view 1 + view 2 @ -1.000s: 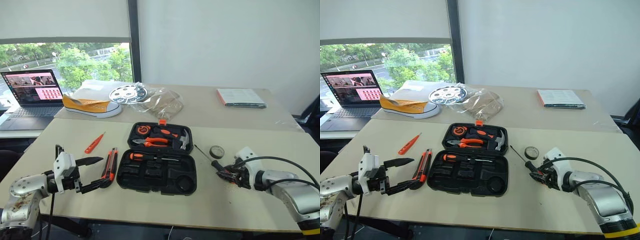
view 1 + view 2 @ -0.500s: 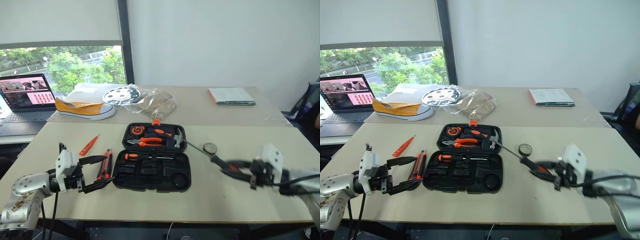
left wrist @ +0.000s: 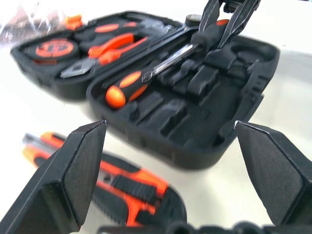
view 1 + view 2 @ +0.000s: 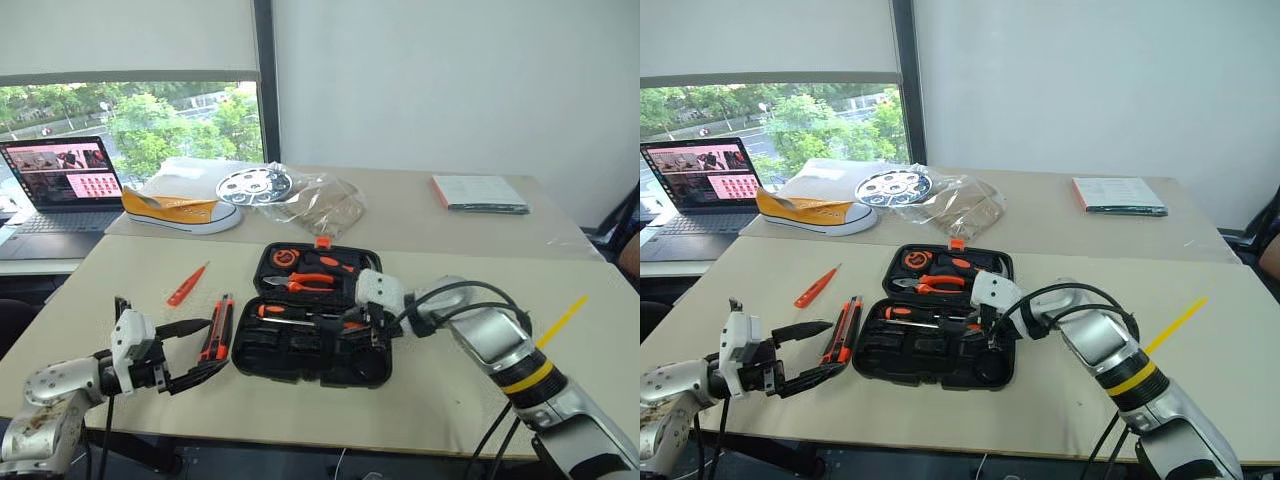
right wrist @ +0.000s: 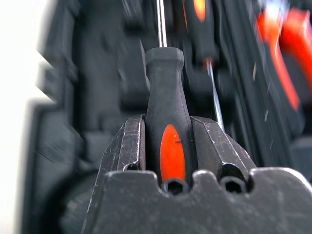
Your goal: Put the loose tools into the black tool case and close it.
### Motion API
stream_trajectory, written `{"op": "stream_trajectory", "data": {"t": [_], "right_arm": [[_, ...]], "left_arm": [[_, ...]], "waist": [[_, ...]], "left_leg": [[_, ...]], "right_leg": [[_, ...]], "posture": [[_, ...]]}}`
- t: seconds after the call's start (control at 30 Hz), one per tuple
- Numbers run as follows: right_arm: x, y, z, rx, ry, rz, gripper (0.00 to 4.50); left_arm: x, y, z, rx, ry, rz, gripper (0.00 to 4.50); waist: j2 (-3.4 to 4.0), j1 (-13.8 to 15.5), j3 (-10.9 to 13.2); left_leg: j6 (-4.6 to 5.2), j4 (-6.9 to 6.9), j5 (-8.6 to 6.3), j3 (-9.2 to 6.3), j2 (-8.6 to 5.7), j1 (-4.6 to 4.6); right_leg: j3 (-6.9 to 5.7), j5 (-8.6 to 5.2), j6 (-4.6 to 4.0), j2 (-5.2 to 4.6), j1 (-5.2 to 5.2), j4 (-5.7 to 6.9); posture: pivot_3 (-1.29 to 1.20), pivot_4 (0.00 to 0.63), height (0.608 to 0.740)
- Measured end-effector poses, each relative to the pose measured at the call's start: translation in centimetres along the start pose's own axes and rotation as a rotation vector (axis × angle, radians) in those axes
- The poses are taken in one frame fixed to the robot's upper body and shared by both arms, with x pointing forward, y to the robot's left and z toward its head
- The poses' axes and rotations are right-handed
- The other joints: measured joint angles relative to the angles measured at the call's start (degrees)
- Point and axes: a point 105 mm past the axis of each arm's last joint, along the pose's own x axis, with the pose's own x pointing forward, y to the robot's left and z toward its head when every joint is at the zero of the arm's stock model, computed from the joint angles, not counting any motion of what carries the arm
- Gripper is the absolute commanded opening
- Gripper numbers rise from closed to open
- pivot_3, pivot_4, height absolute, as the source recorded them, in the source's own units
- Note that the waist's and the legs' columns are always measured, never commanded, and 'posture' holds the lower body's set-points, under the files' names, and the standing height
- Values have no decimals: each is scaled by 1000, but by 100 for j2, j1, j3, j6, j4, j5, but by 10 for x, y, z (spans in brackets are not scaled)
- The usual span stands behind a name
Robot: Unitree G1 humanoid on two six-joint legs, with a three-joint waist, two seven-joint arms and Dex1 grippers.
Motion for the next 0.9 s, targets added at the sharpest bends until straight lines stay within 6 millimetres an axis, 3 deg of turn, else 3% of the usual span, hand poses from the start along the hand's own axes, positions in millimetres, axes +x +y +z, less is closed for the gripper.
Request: {"op": "stream_trajectory", "data": {"t": [0.5,0.83,0.9], "right_arm": [[-8,-13,-10,-36,81,-16,1036],[1,-17,-11,4,99,15,1036],[3,-17,-10,12,95,19,2045]], "left_arm": [[-1,-2,2,13,2,22,4500],[-1,-1,2,15,3,30,4500],[-1,-1,2,16,2,33,4500]], "waist": [[0,-57,-1],[0,-70,-1],[0,-76,-1]], "left_leg": [[-16,7,8,0,0,34],[-16,4,8,1,4,33],[-17,4,8,1,4,33]], "right_leg": [[16,3,1,-2,15,17],[13,1,-3,0,12,14],[14,1,-3,0,12,15]], "posture": [[0,150,740],[0,150,740],[0,150,740]]}}
